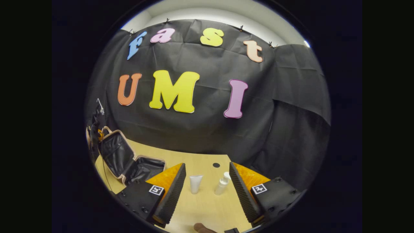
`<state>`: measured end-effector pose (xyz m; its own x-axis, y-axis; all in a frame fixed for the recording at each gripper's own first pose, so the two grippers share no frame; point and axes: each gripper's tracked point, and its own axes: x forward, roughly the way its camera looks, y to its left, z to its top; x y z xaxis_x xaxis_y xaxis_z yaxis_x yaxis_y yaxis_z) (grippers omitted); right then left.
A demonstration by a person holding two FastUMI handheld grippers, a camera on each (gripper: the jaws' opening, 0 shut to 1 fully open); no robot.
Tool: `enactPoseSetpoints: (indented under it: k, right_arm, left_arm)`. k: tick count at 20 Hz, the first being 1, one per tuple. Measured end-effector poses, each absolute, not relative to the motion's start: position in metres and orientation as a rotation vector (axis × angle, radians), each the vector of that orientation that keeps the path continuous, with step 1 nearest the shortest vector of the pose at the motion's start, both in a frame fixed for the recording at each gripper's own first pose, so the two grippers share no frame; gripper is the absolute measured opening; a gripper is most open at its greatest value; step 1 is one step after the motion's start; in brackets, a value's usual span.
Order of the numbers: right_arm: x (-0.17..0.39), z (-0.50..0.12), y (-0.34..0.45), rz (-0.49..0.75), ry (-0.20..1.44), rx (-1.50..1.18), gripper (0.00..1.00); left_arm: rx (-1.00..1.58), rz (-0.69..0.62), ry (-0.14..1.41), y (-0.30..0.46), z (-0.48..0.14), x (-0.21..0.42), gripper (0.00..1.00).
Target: First open the suitcase, pack the skin care products into it, and then close the suitcase.
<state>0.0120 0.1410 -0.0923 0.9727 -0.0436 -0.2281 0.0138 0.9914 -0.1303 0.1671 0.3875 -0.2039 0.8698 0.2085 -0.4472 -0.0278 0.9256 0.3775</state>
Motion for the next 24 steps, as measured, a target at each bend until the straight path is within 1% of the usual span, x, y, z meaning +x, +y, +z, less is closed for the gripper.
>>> enactPoseSetpoints:
  k: [3,4,6,8,10,12,13,16,18,19,20,23,24]
  right_arm:
    - [0.007,-0.104,0.139,-0.054,0.274,-0.121,0.8]
    - [0.005,-0.107,0.14,-0.058,0.288,-0.114,0.78]
    - [0.0,-0.117,0.14,-0.065,0.319,-0.123,0.8]
    - [-0.004,-0.122,0.133,-0.079,0.342,-0.146,0.78]
    - [-0.009,-0.128,0.126,-0.1,0.363,-0.17,0.8]
    - [-0.014,-0.136,0.12,-0.113,0.387,-0.184,0.78]
    - [-0.017,-0.139,0.118,-0.12,0.398,-0.191,0.8]
    - [-0.025,-0.145,0.112,-0.144,0.416,-0.204,0.8]
    - [-0.029,-0.148,0.108,-0.158,0.425,-0.214,0.8]
    - [-0.032,-0.15,0.106,-0.161,0.431,-0.217,0.78]
    - [-0.033,-0.151,0.105,-0.163,0.434,-0.22,0.79]
    - [-0.035,-0.156,0.099,-0.168,0.442,-0.23,0.79]
    - [-0.034,-0.156,0.096,-0.17,0.439,-0.235,0.79]
  left_arm:
    - [0.313,0.129,0.551,0.412,-0.239,0.17,0.03]
    - [0.298,0.12,0.569,0.418,-0.252,0.17,0.03]
    - [0.258,0.107,0.618,0.429,-0.285,0.169,0.03]
    - [0.198,0.088,0.644,0.433,-0.308,0.169,0.03]
    - [0.16,0.058,0.665,0.438,-0.325,0.169,0.03]
    - [0.13,0.029,0.696,0.44,-0.343,0.169,0.03]
    - [0.113,0.023,0.699,0.441,-0.347,0.172,0.03]
    - [0.069,0.017,0.712,0.442,-0.362,0.171,0.03]
    - [0.031,0.027,0.726,0.444,-0.37,0.168,0.09]
    - [0.003,0.028,0.699,0.444,-0.369,0.169,0.14]
    - [-0.007,0.051,0.691,0.449,-0.369,0.168,0.16]
    - [-0.043,0.107,0.685,0.459,-0.368,0.166,0.4]
    - [-0.043,0.119,0.688,0.46,-0.364,0.161,0.43]
